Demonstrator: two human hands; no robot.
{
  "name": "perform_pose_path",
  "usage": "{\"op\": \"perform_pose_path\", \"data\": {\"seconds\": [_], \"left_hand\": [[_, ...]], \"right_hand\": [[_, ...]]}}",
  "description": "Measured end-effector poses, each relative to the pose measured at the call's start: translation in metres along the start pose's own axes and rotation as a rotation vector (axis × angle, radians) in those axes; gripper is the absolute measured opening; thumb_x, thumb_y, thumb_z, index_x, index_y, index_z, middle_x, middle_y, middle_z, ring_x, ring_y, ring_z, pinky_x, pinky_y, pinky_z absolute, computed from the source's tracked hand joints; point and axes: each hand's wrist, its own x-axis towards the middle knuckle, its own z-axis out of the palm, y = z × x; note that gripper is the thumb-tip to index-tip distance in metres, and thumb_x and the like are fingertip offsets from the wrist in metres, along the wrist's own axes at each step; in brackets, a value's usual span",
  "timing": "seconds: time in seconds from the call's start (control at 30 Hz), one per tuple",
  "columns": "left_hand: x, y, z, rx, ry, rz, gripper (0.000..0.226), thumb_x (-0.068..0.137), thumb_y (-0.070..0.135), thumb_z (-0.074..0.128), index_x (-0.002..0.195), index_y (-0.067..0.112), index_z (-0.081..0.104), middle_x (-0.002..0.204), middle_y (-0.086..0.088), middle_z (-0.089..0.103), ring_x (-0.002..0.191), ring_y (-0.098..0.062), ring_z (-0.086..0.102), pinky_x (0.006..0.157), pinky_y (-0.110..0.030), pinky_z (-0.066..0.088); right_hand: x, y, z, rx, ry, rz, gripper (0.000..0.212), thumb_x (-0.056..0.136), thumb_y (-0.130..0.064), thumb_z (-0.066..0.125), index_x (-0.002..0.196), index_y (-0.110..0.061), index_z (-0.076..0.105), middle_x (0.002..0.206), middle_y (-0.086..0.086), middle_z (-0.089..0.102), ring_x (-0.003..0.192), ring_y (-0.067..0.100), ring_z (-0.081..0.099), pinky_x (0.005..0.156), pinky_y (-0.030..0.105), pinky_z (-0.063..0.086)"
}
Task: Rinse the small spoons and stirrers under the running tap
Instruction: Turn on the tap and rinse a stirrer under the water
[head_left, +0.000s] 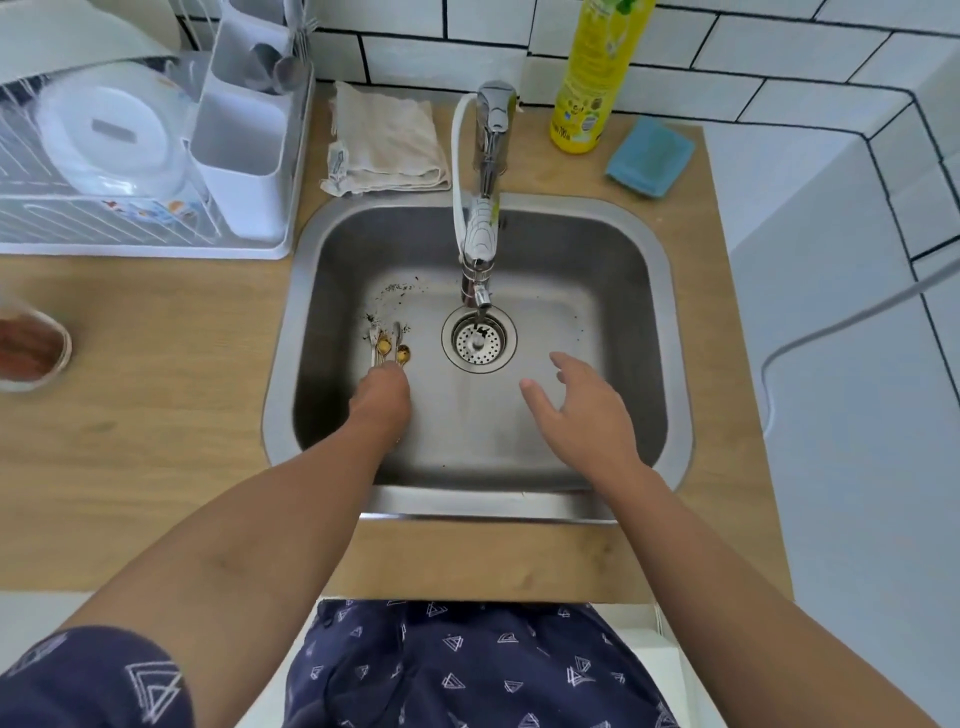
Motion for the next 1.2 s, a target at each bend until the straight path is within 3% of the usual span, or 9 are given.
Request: {"op": "perform_pose_path", "data": {"seconds": [0.27, 0.43, 0.57, 0.7, 0.8, 0.87, 1.03, 1.2], "left_hand": [[0.014, -0.005, -0.011, -0.028, -0.082, -0.019, 0.016, 0.09, 0.003, 0.053, 0.102, -0.002, 0.062, 0.099, -0.017, 0.064, 0.091, -0.032, 0.065, 0.064, -0.032, 0.05], [0.004, -0.009, -0.017, -0.116, -0.111, -0.017, 0.007, 0.089, 0.009, 0.053, 0.085, 0.004, 0.054, 0.096, -0.017, 0.065, 0.082, -0.029, 0.063, 0.06, -0.029, 0.047], [-0.01, -0.012, -0.015, -0.258, -0.057, 0.027, 0.016, 0.093, 0.018, 0.049, 0.097, 0.006, 0.059, 0.098, -0.015, 0.065, 0.085, -0.031, 0.059, 0.065, -0.029, 0.039], [-0.029, -0.009, -0.006, -0.678, -0.13, -0.008, 0.014, 0.1, 0.027, 0.045, 0.095, 0.016, 0.054, 0.097, -0.012, 0.062, 0.085, -0.03, 0.058, 0.071, -0.038, 0.047], [-0.038, -0.007, -0.007, -0.855, -0.177, -0.006, 0.021, 0.099, 0.036, 0.043, 0.097, 0.019, 0.055, 0.09, -0.006, 0.057, 0.077, -0.023, 0.048, 0.07, -0.036, 0.037], [-0.042, -0.008, -0.009, -0.905, -0.176, 0.039, 0.023, 0.098, 0.042, 0.045, 0.096, 0.021, 0.055, 0.085, -0.003, 0.054, 0.073, -0.021, 0.044, 0.069, -0.035, 0.034], [-0.046, -0.004, -0.012, -0.893, -0.138, 0.056, 0.021, 0.101, 0.035, 0.04, 0.093, 0.023, 0.055, 0.075, 0.0, 0.053, 0.062, -0.016, 0.042, 0.056, -0.031, 0.031], [-0.048, -0.004, -0.014, -0.841, -0.137, 0.067, 0.024, 0.102, 0.029, 0.037, 0.092, 0.022, 0.058, 0.073, 0.003, 0.052, 0.064, -0.015, 0.044, 0.054, -0.028, 0.032]], "right_hand": [[0.04, -0.016, -0.021, 0.123, 0.033, -0.012, 0.061, 0.099, -0.05, 0.057, 0.148, -0.013, 0.05, 0.148, 0.003, 0.057, 0.131, 0.018, 0.057, 0.11, 0.049, 0.044], [0.083, -0.043, -0.054, 0.275, 0.135, -0.035, 0.053, 0.096, -0.042, 0.063, 0.141, -0.014, 0.059, 0.139, 0.001, 0.065, 0.116, 0.01, 0.062, 0.098, 0.024, 0.041], [0.128, -0.08, -0.081, 0.36, 0.253, -0.121, 0.036, 0.098, -0.031, 0.062, 0.129, -0.014, 0.067, 0.12, -0.001, 0.073, 0.092, 0.005, 0.063, 0.085, 0.021, 0.045], [0.169, -0.12, -0.093, 0.792, 0.064, 0.086, 0.018, 0.103, -0.023, 0.06, 0.109, -0.006, 0.066, 0.092, 0.003, 0.073, 0.076, 0.008, 0.071, 0.076, 0.026, 0.061], [0.184, -0.137, -0.094, 1.08, -0.104, 0.239, 0.017, 0.106, -0.018, 0.057, 0.094, -0.006, 0.061, 0.084, 0.008, 0.073, 0.071, 0.011, 0.071, 0.067, 0.02, 0.061], [0.189, -0.141, -0.095, 1.087, -0.153, 0.251, 0.019, 0.107, -0.017, 0.053, 0.094, -0.006, 0.061, 0.08, 0.006, 0.074, 0.07, 0.011, 0.072, 0.061, 0.018, 0.059], [0.19, -0.144, -0.095, 1.033, -0.15, 0.231, 0.023, 0.109, -0.018, 0.049, 0.092, -0.007, 0.06, 0.084, 0.005, 0.074, 0.069, 0.009, 0.073, 0.063, 0.017, 0.057], [0.191, -0.148, -0.095, 0.995, -0.13, 0.231, 0.029, 0.111, -0.027, 0.043, 0.096, -0.009, 0.061, 0.085, 0.003, 0.074, 0.064, 0.006, 0.073, 0.059, 0.016, 0.056]]}}
